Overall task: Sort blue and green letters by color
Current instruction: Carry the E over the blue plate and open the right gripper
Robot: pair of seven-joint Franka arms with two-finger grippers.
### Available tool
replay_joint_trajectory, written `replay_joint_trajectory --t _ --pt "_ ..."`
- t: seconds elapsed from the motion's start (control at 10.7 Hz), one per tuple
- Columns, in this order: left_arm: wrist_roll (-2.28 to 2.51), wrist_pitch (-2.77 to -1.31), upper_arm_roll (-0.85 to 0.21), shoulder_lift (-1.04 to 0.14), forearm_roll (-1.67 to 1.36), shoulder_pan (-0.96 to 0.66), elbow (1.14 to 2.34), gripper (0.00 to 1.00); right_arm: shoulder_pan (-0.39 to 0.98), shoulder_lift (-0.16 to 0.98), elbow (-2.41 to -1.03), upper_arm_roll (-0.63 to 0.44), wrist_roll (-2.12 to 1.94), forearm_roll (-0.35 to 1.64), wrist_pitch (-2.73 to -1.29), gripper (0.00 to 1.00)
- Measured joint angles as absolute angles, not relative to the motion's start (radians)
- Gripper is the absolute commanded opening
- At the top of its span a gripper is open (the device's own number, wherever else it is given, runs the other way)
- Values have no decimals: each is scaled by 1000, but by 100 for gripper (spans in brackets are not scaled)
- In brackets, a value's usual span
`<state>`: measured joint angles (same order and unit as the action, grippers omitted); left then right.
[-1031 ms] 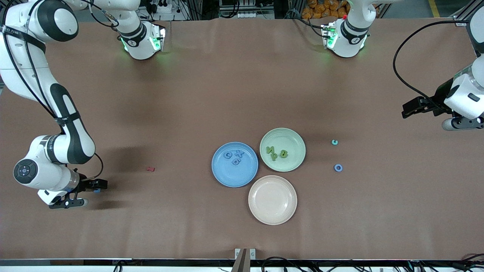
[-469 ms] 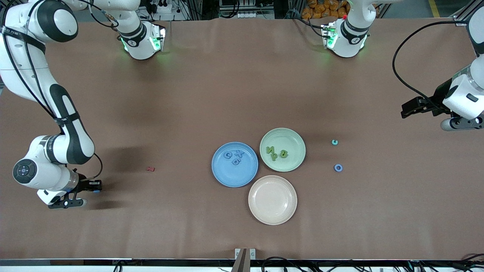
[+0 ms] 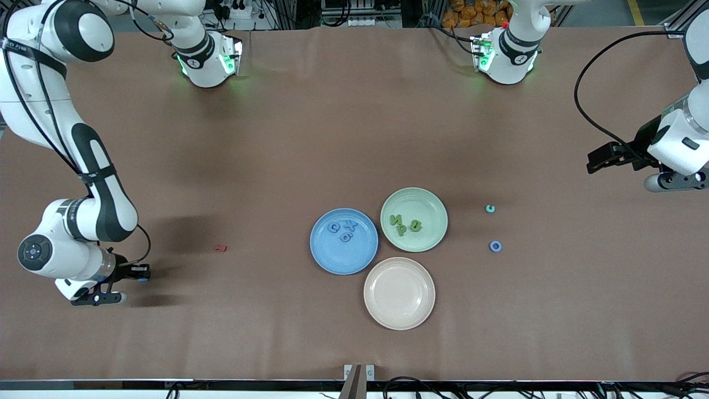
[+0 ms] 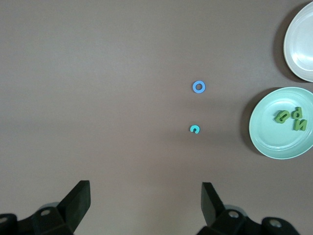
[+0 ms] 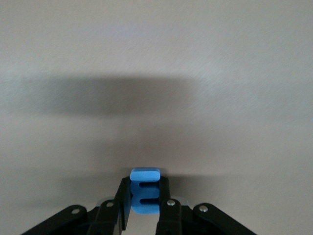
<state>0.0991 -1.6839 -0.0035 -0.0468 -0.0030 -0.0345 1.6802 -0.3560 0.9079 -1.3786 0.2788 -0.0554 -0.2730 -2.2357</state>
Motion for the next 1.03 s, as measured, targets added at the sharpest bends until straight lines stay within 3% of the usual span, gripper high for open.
replay_joint_trajectory --t 0.19,0.56,0.84,1.03 --pt "99 -1686 -4 -47 -3 -35 1681 100 -340 894 -1359 328 36 -251 -2097 0" --pt "98 -1698 -4 -47 -3 -37 1681 100 -331 866 -1348 551 420 -244 -1819 0" --pt "98 -1703 -4 -47 -3 -39 1682 100 -318 865 -1349 736 800 -242 -1788 0" --pt "98 -1705 -3 -47 -3 -39 1682 100 -259 866 -1352 783 999 -241 -1806 0"
